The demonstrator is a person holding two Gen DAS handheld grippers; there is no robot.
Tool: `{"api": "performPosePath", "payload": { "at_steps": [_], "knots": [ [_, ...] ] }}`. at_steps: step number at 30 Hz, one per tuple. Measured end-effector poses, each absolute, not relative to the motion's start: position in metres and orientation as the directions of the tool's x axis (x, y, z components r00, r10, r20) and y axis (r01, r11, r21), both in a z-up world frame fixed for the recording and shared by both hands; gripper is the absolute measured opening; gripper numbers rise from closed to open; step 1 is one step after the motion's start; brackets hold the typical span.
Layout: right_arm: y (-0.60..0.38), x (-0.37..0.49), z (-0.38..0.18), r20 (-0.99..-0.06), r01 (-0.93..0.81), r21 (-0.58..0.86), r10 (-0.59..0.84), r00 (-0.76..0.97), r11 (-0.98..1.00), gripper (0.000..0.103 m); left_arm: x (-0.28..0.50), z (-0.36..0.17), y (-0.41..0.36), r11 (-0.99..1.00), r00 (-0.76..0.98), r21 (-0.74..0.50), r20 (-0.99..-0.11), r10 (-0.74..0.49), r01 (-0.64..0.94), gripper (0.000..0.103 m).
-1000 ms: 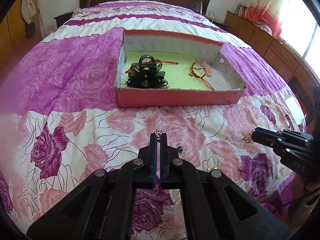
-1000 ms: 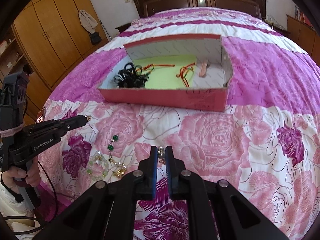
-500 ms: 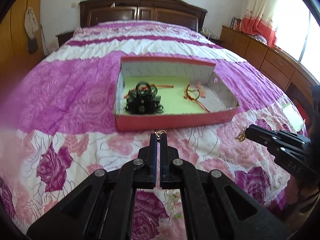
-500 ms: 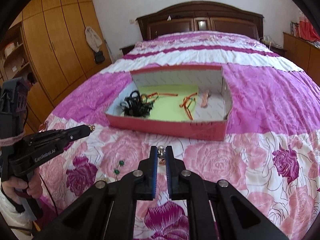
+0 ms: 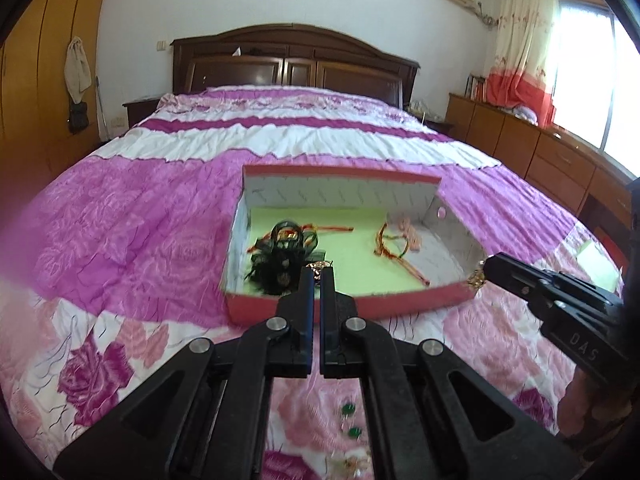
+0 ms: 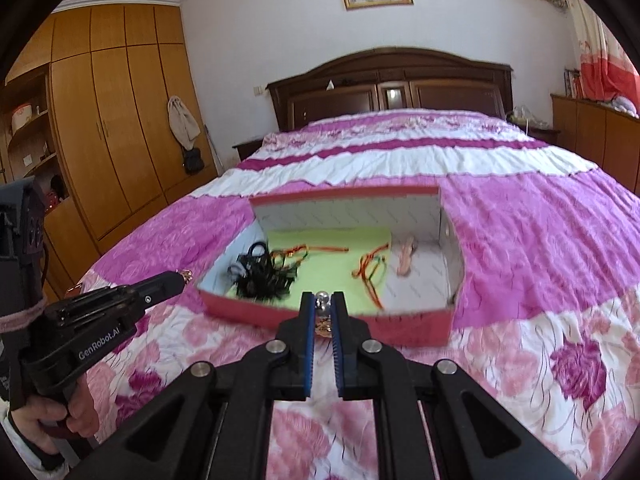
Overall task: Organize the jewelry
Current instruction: 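Lift both held earrings and carry them toward the box, then open both tools inside the box to drop the earrings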
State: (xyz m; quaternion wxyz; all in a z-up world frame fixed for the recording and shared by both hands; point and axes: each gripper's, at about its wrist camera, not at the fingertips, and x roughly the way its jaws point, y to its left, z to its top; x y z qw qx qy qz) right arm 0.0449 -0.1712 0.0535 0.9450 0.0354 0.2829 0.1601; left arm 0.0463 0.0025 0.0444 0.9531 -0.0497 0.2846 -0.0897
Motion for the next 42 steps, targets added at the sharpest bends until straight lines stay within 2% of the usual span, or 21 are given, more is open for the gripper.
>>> {"api": "performPosePath", "payload": {
  "at_steps": [8, 17, 27, 34, 42],
  "knots": [
    [-0.163, 0.069, 0.054, -0.492, -0.280, 0.121, 0.302, 0.817, 0.952, 0.009, 0.066, 0.044, -0.002, 0.976, 0.849, -0.158, -0.485, -0.209, 0.150, 0.000],
    [-0.157, 0.100, 0.041, -0.494, -0.249, 0.088, 0.259, 0.830, 0.965, 0.009, 0.096, 0.030, -0.006, 0.980, 0.855, -0.155, -0.485, -0.186, 0.126, 0.000],
    [-0.167, 0.139, 0.014, -0.580, -0.169, 0.107, 0.199, 0.790, 0.980, 0.009, 0.121, 0.007, -0.012, 0.975, 0.803, -0.163, -0.556, -0.216, 0.149, 0.000],
    [-0.170, 0.155, -0.002, -0.644, -0.137, 0.116, 0.180, 0.744, 0.984, 0.009, 0.136, -0.009, -0.015, 0.970, 0.731, -0.186, -0.638, -0.241, 0.158, 0.000],
    [-0.170, 0.162, -0.011, -0.689, -0.124, 0.112, 0.167, 0.705, 0.986, 0.009, 0.143, -0.015, -0.022, 0.976, 0.699, -0.164, -0.682, -0.218, 0.144, 0.000]
  ]
}}
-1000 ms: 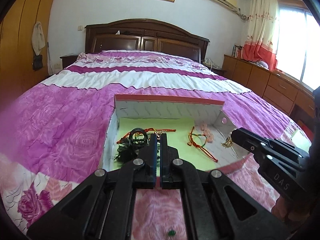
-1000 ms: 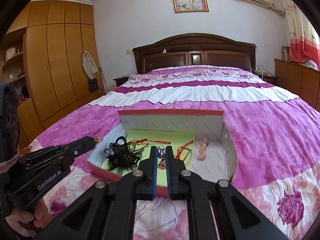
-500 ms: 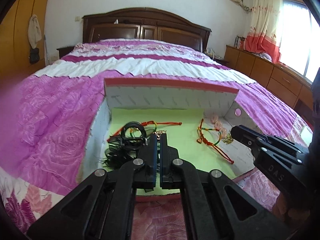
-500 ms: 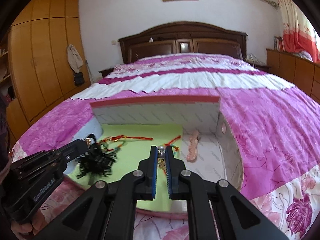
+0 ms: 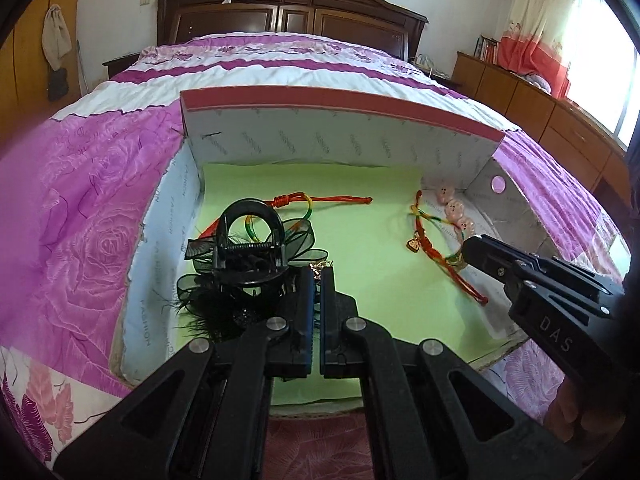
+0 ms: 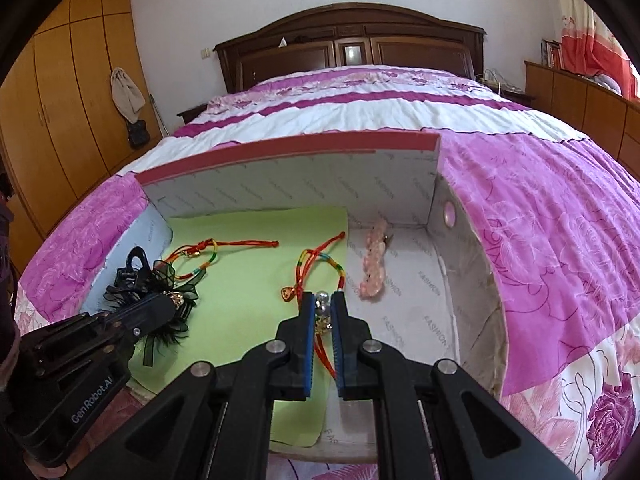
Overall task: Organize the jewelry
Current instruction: 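Open both tools inside the box to drop the earrings, then withdraw both open tools from the box toward the remaining jewelry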
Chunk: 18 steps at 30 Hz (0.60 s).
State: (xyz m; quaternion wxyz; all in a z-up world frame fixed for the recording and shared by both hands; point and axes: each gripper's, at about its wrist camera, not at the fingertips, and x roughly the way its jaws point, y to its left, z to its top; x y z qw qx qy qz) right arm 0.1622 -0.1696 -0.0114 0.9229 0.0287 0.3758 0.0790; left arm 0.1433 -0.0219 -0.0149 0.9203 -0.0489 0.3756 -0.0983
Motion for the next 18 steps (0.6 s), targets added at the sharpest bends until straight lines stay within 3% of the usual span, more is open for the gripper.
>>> {"api": "performPosePath", "payload": {
  "at_steps": [5, 8, 13, 18],
  "knots": [
    [-0.171, 0.164, -0.014, -0.706, -0.120, 0.119, 0.169, 0.687, 0.986, 0.012, 0.145, -0.015, -0.023, 0.979, 0.690, -0.148, -0.694, -0.204, 0.139, 0.000],
    [-0.169, 0.163, -0.011, -0.702, -0.127, 0.119, 0.174, 0.691, 0.985, 0.020, 0.142, -0.012, -0.024, 0.980, 0.694, -0.144, -0.692, -0.198, 0.137, 0.000],
    [-0.174, 0.155, -0.003, -0.682, -0.121, 0.162, 0.200, 0.703, 0.979, 0.026, 0.135, -0.003, -0.020, 0.977, 0.706, -0.169, -0.676, -0.212, 0.131, 0.016],
    [-0.180, 0.147, 0.011, -0.651, -0.119, 0.217, 0.235, 0.722, 0.969, 0.028, 0.127, 0.008, -0.016, 0.977, 0.724, -0.171, -0.656, -0.210, 0.129, 0.017]
  ]
}}
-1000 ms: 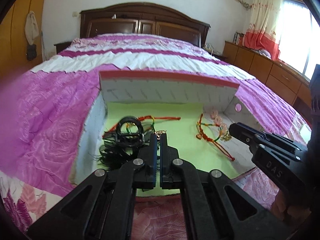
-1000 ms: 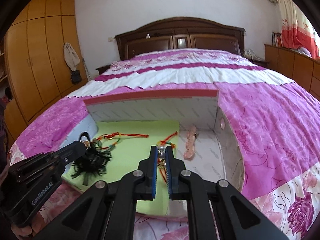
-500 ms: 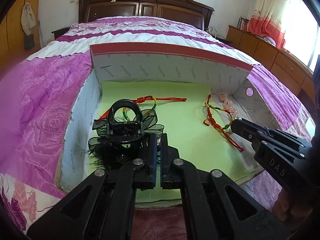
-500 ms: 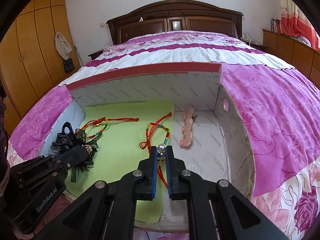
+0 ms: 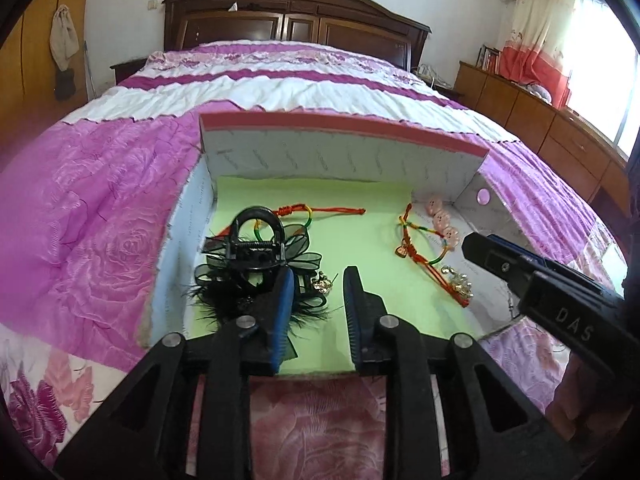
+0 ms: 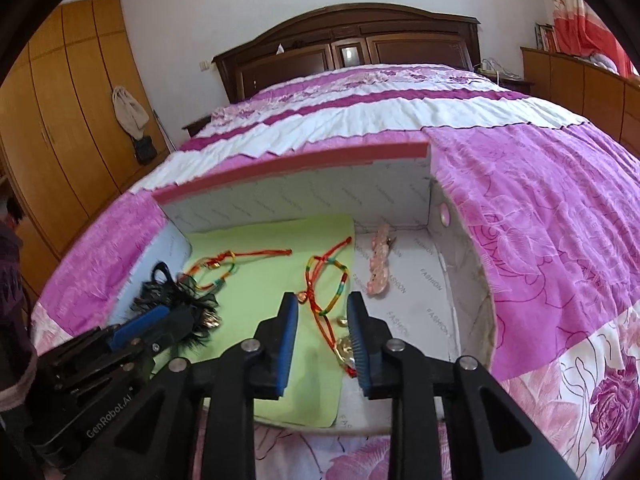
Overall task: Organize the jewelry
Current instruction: 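Withdraw both open tools from the box toward the remaining jewelry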
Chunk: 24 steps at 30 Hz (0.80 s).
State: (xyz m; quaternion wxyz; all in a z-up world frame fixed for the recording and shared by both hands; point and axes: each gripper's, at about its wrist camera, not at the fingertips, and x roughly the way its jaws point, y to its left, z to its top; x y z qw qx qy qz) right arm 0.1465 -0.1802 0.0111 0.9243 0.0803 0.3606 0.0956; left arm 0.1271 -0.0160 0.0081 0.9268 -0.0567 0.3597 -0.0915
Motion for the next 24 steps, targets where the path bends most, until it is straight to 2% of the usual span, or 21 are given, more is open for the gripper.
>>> {"api": "performPosePath", "payload": {
  "at_steps": [9, 14, 24],
  "knots": [
    [-0.179, 0.114, 0.047, -0.561, -0.169, 0.240, 0.279, 0.779, 0.956, 0.032, 0.104, 0.036, -0.009, 0.983, 0.792, -0.144, -0.583, -0.180, 0.117, 0.019],
    [-0.177, 0.098, 0.059, -0.552, -0.187, 0.248, 0.297, 0.779, 0.951, 0.032, 0.092, 0.047, -0.005, 0.982, 0.804, -0.150, -0.565, -0.182, 0.116, 0.020],
    [-0.185, 0.072, 0.066, -0.597, -0.195, 0.314, 0.353, 0.720, 0.929, 0.032, 0.070, 0.059, 0.002, 0.989, 0.765, -0.106, -0.626, -0.149, 0.106, 0.020]
  ]
}}
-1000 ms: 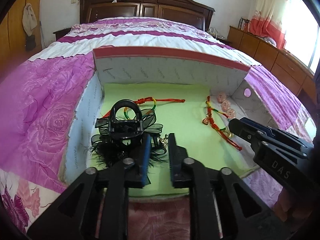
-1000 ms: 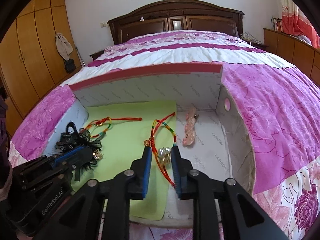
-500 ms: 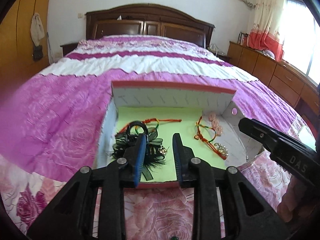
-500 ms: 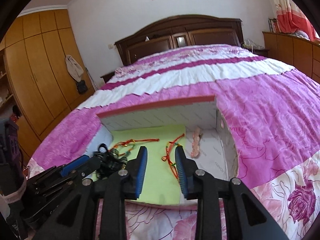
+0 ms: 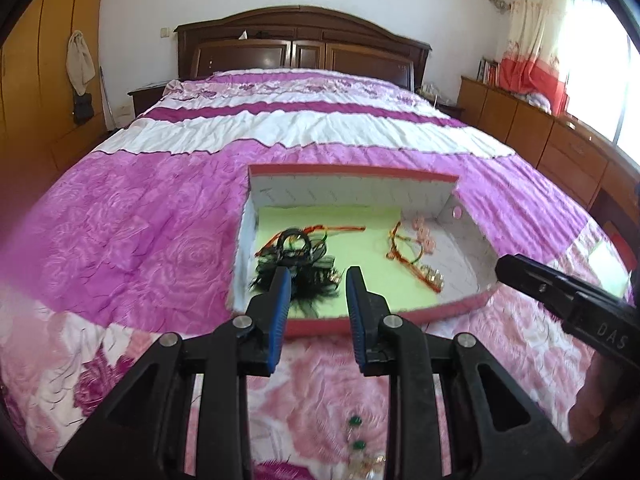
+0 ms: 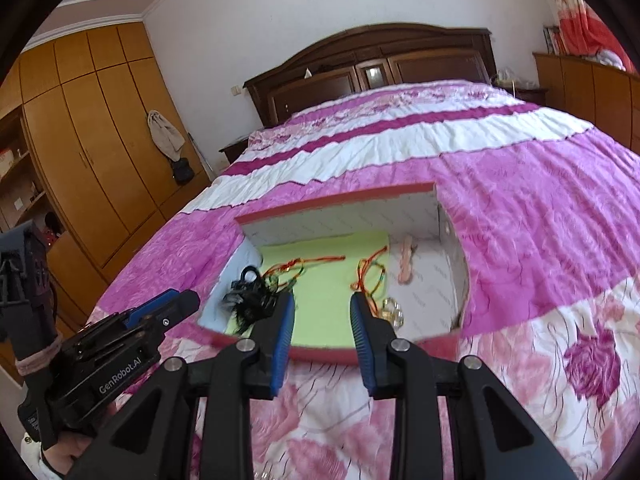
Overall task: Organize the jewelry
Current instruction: 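Withdraw both open tools from the box toward the remaining jewelry, then close the left tool on the small green-bead dangle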
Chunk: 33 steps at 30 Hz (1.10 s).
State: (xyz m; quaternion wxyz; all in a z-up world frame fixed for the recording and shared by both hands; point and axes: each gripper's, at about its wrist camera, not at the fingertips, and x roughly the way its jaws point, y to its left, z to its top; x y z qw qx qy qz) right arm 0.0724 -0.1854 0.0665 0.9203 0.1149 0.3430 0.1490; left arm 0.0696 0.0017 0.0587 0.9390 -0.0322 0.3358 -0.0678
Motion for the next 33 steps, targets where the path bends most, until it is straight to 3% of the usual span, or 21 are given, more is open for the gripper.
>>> {"api": "performPosePath", "payload": {
  "at_steps": [14, 33],
  "knots": [
    [-0.191, 0.046, 0.032, -0.742, -0.173, 0.289, 0.334, 0.581, 0.942, 0.032, 0.051, 0.033, -0.003, 0.978, 0.626, -0.133, -0.752, -0.206, 0.162, 0.020],
    [-0.193, 0.024, 0.018, -0.798, -0.165, 0.267, 0.313, 0.514, 0.950, 0.032, 0.043, -0.011, -0.029, 0.954, 0.482, -0.152, -0.835, -0.264, 0.260, 0.020]
  ]
}}
